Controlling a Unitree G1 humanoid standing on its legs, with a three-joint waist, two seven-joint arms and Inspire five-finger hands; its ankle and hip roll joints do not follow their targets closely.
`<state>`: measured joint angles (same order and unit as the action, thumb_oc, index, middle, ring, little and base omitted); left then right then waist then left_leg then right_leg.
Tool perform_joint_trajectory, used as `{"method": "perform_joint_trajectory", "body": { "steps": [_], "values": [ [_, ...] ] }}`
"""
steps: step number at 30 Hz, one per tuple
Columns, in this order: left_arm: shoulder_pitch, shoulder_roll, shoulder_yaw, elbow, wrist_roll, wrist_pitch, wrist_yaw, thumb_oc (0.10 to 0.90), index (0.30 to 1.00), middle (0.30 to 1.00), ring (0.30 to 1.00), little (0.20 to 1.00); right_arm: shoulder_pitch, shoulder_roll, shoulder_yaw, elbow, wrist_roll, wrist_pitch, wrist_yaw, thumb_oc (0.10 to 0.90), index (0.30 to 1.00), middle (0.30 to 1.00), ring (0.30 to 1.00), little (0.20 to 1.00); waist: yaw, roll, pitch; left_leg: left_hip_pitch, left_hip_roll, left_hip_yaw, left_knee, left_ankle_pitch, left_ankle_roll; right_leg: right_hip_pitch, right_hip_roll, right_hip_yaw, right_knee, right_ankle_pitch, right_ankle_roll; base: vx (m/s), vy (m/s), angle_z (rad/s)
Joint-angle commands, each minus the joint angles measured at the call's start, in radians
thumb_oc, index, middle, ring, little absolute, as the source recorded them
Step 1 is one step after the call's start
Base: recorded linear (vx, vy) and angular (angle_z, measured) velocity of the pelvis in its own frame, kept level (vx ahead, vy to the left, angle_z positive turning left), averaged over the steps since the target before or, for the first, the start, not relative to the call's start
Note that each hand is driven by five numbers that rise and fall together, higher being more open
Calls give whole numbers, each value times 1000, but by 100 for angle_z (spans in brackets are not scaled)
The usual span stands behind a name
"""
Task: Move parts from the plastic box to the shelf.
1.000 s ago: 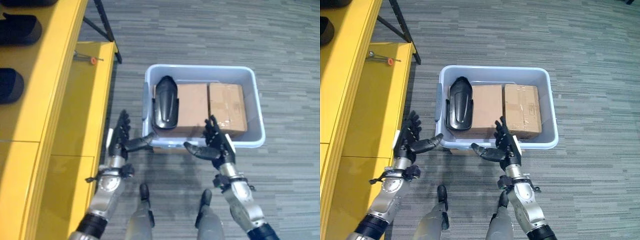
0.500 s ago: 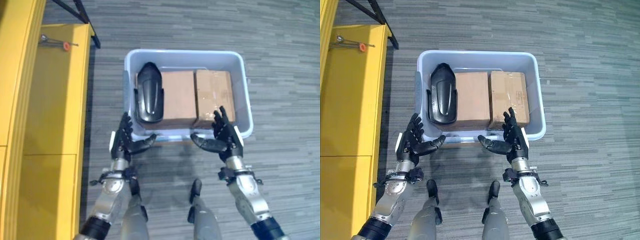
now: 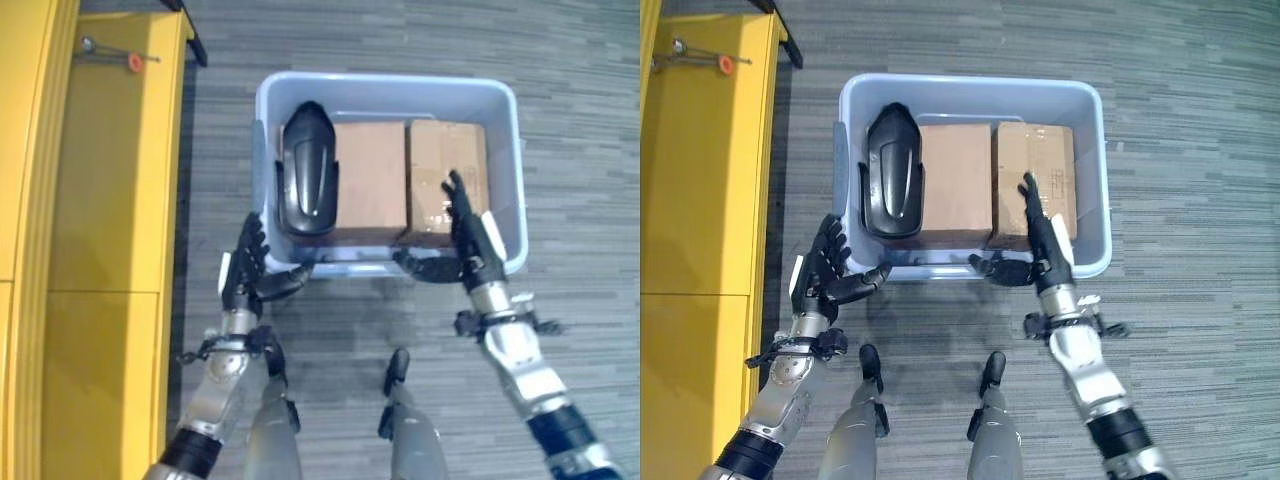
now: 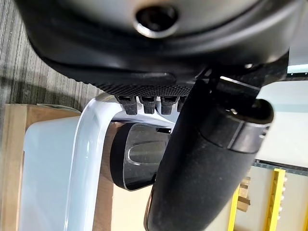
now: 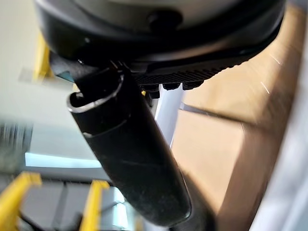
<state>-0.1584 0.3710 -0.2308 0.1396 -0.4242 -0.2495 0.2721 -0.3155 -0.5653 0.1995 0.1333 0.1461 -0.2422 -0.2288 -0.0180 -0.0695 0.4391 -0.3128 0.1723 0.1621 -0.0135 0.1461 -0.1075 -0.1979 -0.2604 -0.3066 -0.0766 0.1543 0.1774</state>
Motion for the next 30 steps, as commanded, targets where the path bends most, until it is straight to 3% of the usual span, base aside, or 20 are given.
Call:
{"method": "perform_joint_trajectory", "body": {
  "steps": [1,6,8,11,16,17,22,24,30],
  "values": [
    [-44,35,32,-111,23,-97,-19,900,1000,1000,1000,1000,-124,-54,-39,-49,-107,-59,-64,900,1000,1000,1000,1000,20,-18,-24,25,38,22,14,12,-1,23,-55,4,126,13,40,-9,-16,9],
    [-35,44,32,-141,15,-99,-28,900,1000,1000,1000,1000,-213,-173,-25,-6,-201,-30,-91,900,1000,1000,1000,1000,35,-14,-10,9,35,11,7,18,-1,13,-56,-8,127,12,42,-6,-5,8],
    [-14,56,39,-167,8,-102,-41,900,1000,1000,1000,1000,-302,-316,12,32,-296,-2,-95,900,1000,1000,1000,1000,55,-15,6,1,32,2,1,20,-4,10,-57,-16,131,9,43,-13,-12,10],
    [3,62,48,-184,7,-102,-46,900,1000,1000,1000,1000,-354,-393,45,78,-340,16,-97,900,1000,1000,1000,1000,67,-15,15,-7,31,-6,-2,24,-4,7,-57,-26,133,6,43,-12,-5,14],
    [18,73,65,-206,4,-106,-53,900,1000,1000,1000,1000,-459,-520,172,179,-465,48,-80,900,1000,1000,1000,1000,93,-14,30,-26,27,-23,2,31,-4,7,-58,-49,136,3,43,-16,-2,8],
    [16,81,64,-213,5,-108,-55,900,1000,1000,1000,1000,-502,-561,242,233,-519,59,-70,900,1000,1000,1000,1000,107,-13,33,-27,25,-32,0,30,-5,13,-60,-58,138,2,46,-11,-5,16],
    [13,88,67,-220,7,-110,-54,900,1000,1000,1000,1000,-584,-602,356,320,-592,74,-62,900,1000,1000,1000,1000,121,-8,33,-40,17,-50,0,37,-5,20,-62,-77,133,5,47,-8,3,8],
    [14,101,68,-217,11,-111,-54,900,1000,1000,1000,1000,-657,-639,478,388,-686,89,-54,900,1000,1000,1000,1000,140,-1,36,-46,8,-63,-4,38,-9,28,-67,-94,132,1,50,-11,14,21],
    [23,108,75,-218,18,-109,-46,900,1000,1000,1000,1000,-748,-644,582,504,-777,133,-66,900,1000,1000,1000,1000,165,10,45,-63,-4,-86,-15,48,-11,34,-71,-122,131,-3,51,-5,8,17]
  ]
}}
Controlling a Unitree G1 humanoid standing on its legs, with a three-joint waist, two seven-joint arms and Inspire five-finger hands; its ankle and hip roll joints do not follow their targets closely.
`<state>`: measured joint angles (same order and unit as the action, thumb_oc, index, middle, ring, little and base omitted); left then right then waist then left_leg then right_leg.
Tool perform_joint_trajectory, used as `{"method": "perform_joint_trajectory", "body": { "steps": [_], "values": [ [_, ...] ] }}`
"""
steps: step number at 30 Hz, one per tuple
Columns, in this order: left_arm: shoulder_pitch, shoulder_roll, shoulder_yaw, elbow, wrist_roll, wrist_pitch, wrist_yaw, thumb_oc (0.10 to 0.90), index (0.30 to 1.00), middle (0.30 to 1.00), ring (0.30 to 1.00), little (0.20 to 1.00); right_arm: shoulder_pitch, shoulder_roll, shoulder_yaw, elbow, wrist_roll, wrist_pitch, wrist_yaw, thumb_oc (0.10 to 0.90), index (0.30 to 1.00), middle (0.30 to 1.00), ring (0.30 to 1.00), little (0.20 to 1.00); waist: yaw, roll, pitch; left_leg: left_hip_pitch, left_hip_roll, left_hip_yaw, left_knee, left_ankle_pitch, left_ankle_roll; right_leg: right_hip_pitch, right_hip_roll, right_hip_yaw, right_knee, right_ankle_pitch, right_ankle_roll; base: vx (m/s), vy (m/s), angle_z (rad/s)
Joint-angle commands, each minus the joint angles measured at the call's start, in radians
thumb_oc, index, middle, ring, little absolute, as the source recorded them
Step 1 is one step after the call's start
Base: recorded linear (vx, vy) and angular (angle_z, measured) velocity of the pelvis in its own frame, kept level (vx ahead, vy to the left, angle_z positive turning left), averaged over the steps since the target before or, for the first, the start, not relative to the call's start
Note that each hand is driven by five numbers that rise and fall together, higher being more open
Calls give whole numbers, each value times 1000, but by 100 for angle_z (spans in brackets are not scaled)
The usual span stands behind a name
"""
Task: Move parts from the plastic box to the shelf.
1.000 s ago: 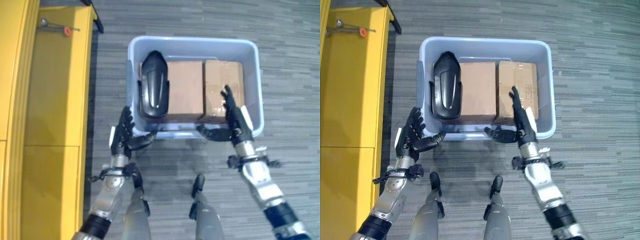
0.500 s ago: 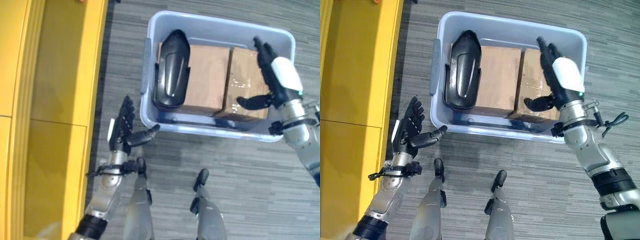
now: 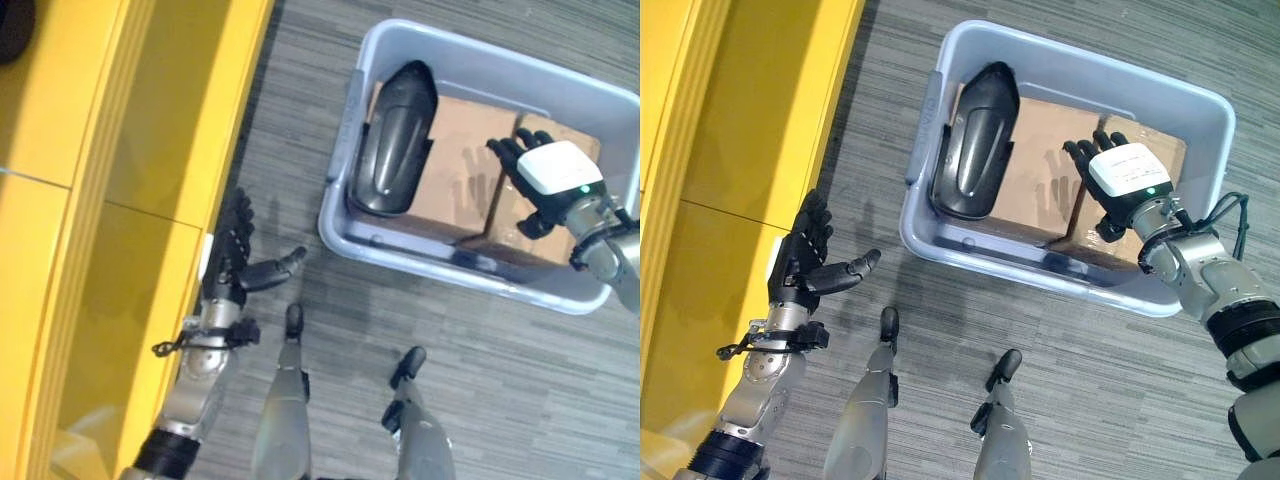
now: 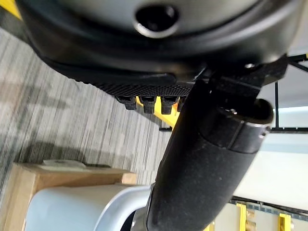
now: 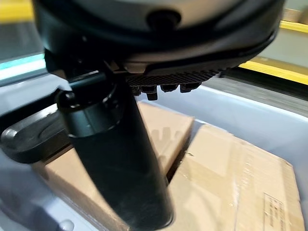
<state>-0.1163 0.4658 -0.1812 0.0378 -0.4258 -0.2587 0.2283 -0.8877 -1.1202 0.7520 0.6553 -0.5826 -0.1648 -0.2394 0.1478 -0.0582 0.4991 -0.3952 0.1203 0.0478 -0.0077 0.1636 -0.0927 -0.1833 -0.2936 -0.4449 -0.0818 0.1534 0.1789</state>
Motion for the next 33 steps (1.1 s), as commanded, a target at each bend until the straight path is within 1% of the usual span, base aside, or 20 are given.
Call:
{"method": "perform_joint_trajectory", "body": {
  "steps": [1,5,11,16,19,26,29,33],
  "values": [
    [-20,12,28,-116,21,-100,0,900,1000,1000,1000,1000,-189,-86,40,-7,-61,61,-62,900,1000,1000,1000,1000,1,1,-13,16,47,25,-22,32,-26,19,-37,13,136,-3,50,-13,3,21],
    [-18,14,26,-113,21,-100,4,900,1000,1000,1000,1000,-259,-88,104,23,-124,83,-78,900,1000,1000,1000,1000,11,3,-2,2,45,15,-28,38,-27,14,-36,4,133,-5,50,-5,1,16],
    [-19,14,23,-117,22,-93,13,900,1000,1000,1000,1000,-341,-99,157,31,-171,115,-102,900,1000,1000,1000,1000,13,3,14,-19,42,9,-37,45,-29,3,-34,-6,124,-1,53,-1,2,1],
    [-23,11,22,-119,22,-94,19,900,1000,1000,1000,1000,-381,-115,167,20,-196,137,-126,900,1000,1000,1000,1000,11,-1,21,-34,38,5,-39,46,-28,-7,-32,-7,121,1,54,0,0,0],
    [-21,10,20,-123,19,-94,22,900,1000,1000,1000,1000,-417,-133,170,-16,-215,154,-141,900,1000,1000,1000,1000,7,-6,21,-52,35,3,-36,43,-27,-17,-32,-11,119,0,55,0,0,0],
    [-25,11,21,-123,18,-97,30,900,1000,1000,1000,1000,-465,-135,184,-45,-210,156,-151,900,1000,1000,1000,1000,5,-8,21,-73,32,1,-35,43,-26,-35,-31,-13,117,-1,54,3,1,0],
    [-26,11,23,-124,18,-98,36,900,1000,1000,1000,1000,-509,-130,218,-52,-208,157,-155,900,1000,1000,1000,1000,9,-14,21,-92,30,-2,-33,42,-27,-45,-28,-17,114,-1,53,6,-3,1],
    [-30,9,18,-125,15,-100,42,900,1000,1000,1000,1000,-525,-109,230,-69,-200,151,-148,900,1000,1000,1000,1000,8,-19,21,-110,30,-8,-30,40,-24,-60,-25,-19,113,1,53,4,-1,2]
  ]
}}
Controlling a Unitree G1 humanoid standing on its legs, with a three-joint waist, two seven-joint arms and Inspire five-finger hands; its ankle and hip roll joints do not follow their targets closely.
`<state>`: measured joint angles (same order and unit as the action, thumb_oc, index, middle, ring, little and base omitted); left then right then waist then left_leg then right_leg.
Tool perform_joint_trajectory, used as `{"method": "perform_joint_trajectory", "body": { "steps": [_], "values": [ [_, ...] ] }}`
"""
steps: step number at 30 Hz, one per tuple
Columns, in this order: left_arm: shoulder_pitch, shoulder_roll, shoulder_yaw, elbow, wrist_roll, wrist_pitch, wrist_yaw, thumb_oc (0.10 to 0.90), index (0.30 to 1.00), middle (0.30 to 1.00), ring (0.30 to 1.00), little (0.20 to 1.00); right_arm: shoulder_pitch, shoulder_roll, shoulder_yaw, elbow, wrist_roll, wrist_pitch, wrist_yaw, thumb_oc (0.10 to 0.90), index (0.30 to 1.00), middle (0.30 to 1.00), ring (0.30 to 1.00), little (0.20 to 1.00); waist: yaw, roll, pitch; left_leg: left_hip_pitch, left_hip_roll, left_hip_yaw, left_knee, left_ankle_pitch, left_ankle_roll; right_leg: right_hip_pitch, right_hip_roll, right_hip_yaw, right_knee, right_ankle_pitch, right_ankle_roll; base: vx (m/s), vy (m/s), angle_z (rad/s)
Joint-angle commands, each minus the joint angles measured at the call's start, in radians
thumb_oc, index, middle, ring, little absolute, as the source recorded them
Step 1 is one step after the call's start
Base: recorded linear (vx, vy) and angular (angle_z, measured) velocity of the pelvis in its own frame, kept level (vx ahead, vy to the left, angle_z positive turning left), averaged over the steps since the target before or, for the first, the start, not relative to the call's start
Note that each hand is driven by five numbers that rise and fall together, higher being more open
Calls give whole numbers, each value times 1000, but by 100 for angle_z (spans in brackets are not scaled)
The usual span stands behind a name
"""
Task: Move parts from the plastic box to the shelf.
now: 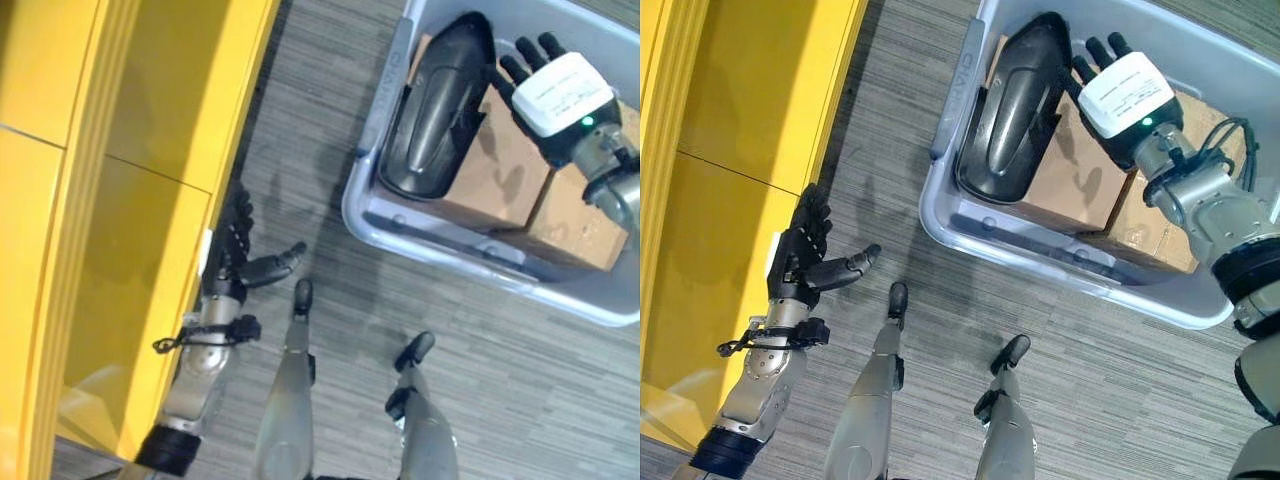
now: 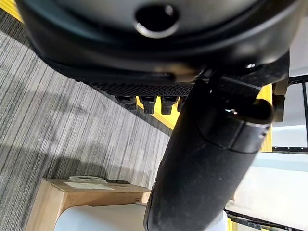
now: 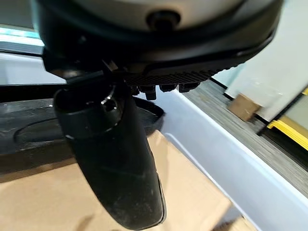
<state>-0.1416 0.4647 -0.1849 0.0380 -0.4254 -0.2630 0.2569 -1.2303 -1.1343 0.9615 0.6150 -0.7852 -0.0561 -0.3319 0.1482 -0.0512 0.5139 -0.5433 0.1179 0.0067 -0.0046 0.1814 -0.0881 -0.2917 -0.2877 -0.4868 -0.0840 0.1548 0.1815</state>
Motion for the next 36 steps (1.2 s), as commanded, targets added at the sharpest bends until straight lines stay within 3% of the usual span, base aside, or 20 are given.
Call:
{"method": "perform_joint_trajectory", "body": {
  "steps": [1,13,36],
  "values": [
    [-6,10,21,-123,13,-95,15,900,1000,1000,1000,1000,-196,-88,36,-40,0,39,-53,900,1000,1000,1000,1000,7,-28,6,29,32,31,-31,22,-29,43,-29,22,114,-1,51,19,-5,7],
    [1,8,26,-131,13,-101,28,900,1000,1000,1000,1000,-193,-47,50,-123,3,9,-23,900,1000,1000,1000,1000,19,-38,6,-13,27,16,-31,21,-28,18,-20,8,109,-8,50,10,-4,3],
    [19,31,9,-148,4,-125,39,900,1000,1000,1000,1000,-220,18,231,38,42,-29,27,900,1000,1000,1000,1000,32,-24,6,-145,15,-26,-23,3,-36,-94,-5,9,135,-49,56,11,-8,1]
  ]
}}
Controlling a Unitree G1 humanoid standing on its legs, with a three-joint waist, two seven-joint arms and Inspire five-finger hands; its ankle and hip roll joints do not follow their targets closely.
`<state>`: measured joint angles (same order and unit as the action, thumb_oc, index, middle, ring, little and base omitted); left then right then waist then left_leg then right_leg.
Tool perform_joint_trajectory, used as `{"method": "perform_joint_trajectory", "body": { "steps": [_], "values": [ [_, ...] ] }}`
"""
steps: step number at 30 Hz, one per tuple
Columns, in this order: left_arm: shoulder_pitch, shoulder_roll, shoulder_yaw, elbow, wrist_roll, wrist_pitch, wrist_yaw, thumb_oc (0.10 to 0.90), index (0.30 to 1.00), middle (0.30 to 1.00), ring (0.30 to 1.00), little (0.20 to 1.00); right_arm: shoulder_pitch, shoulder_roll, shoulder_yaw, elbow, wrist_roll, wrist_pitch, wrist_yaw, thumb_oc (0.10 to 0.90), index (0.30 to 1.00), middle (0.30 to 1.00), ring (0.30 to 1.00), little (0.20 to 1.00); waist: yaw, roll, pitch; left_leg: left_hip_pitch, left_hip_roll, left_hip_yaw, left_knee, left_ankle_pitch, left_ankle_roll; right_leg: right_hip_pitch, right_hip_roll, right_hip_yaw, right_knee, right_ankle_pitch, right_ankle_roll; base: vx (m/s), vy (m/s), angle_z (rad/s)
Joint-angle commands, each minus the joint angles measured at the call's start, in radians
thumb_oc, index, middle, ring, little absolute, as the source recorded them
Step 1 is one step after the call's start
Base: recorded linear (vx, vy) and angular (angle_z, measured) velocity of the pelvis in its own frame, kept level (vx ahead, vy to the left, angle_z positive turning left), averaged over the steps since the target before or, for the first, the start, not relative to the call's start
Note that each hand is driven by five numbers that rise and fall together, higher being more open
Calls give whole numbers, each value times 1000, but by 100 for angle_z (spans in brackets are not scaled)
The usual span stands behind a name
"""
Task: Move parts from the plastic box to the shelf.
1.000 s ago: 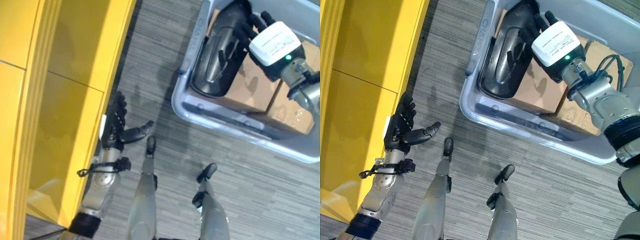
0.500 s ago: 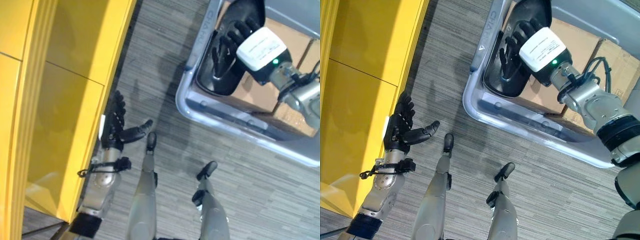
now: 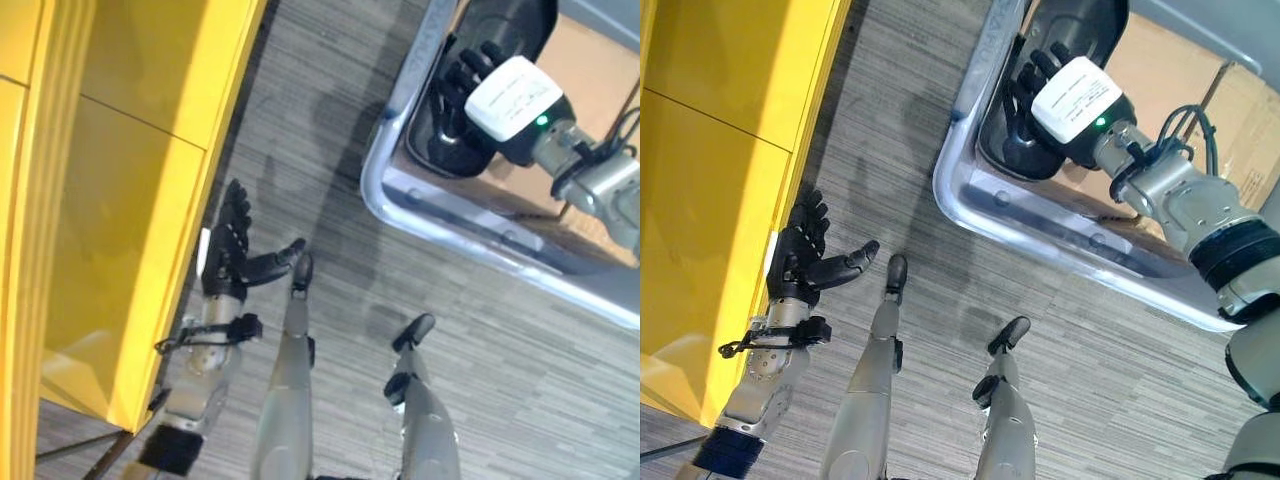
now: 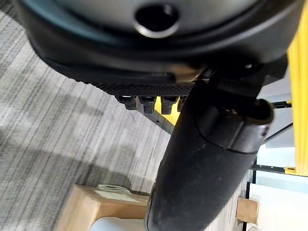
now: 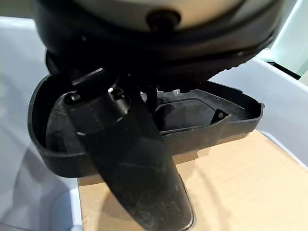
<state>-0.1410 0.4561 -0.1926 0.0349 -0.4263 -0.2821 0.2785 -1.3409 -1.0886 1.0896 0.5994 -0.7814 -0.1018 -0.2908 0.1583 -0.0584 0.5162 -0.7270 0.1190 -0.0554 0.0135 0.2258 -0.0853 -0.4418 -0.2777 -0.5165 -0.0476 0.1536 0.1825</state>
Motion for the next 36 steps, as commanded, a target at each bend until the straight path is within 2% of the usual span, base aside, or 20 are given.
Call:
{"method": "perform_joint_trajectory", "body": {
  "steps": [1,10,13,14,15,20,28,31,36],
  "values": [
    [19,41,14,-147,3,-108,18,900,1000,1000,1000,1000,-112,-24,108,61,37,17,-16,900,1000,1000,1000,1000,23,-14,4,25,12,32,-34,-43,-37,44,-14,38,105,-52,54,-6,-22,-4],
    [35,57,27,-163,3,-123,25,900,1000,1000,1000,1000,-146,-5,182,137,14,20,-9,900,1000,1000,1000,1000,29,4,4,-108,-5,5,31,-62,-25,-91,-20,51,172,-71,49,-2,-4,-2],
    [44,64,22,-168,0,-127,23,900,1000,1000,1000,1000,-126,9,183,214,20,28,-8,900,1000,1000,1000,1000,32,15,4,-147,-9,-6,45,-65,-15,-145,-27,65,200,-76,47,0,0,0],
    [42,63,19,-168,-1,-127,24,900,1000,1000,1000,1000,-117,16,184,240,18,31,-6,571,539,539,539,539,33,18,4,-154,-12,-8,46,-65,-12,-155,-26,69,205,-77,46,6,32,4],
    [39,65,18,-166,-1,-128,24,900,1000,1000,1000,1000,-111,25,187,256,12,32,-4,400,300,300,300,300,35,20,4,-157,-10,-11,45,-65,-10,-162,-29,73,208,-77,46,5,29,6],
    [32,60,11,-161,-10,-130,23,900,1000,1000,1000,1000,-91,42,191,288,-5,35,-4,400,300,300,300,300,39,26,4,-154,-12,-14,38,-66,-2,-181,-32,89,220,-80,45,2,16,0],
    [20,49,-10,-140,-17,-131,22,900,1000,1000,1000,1000,-54,43,149,229,19,24,-25,400,300,300,300,300,41,29,4,-103,-11,-10,14,-58,4,-161,-36,100,222,-82,44,-9,24,-3],
    [19,51,-13,-134,-16,-129,21,900,1000,1000,1000,1000,-45,40,142,213,23,22,-26,400,300,300,300,300,40,27,4,-83,-10,-10,1,-55,4,-146,-34,101,216,-81,44,-10,6,-4],
    [11,52,-23,-118,-21,-123,12,900,1000,1000,1000,1000,-10,6,108,115,39,4,-44,400,300,300,300,300,37,14,4,15,-4,1,-29,-40,-1,-58,-30,96,206,-75,45,-52,10,4]
  ]
}}
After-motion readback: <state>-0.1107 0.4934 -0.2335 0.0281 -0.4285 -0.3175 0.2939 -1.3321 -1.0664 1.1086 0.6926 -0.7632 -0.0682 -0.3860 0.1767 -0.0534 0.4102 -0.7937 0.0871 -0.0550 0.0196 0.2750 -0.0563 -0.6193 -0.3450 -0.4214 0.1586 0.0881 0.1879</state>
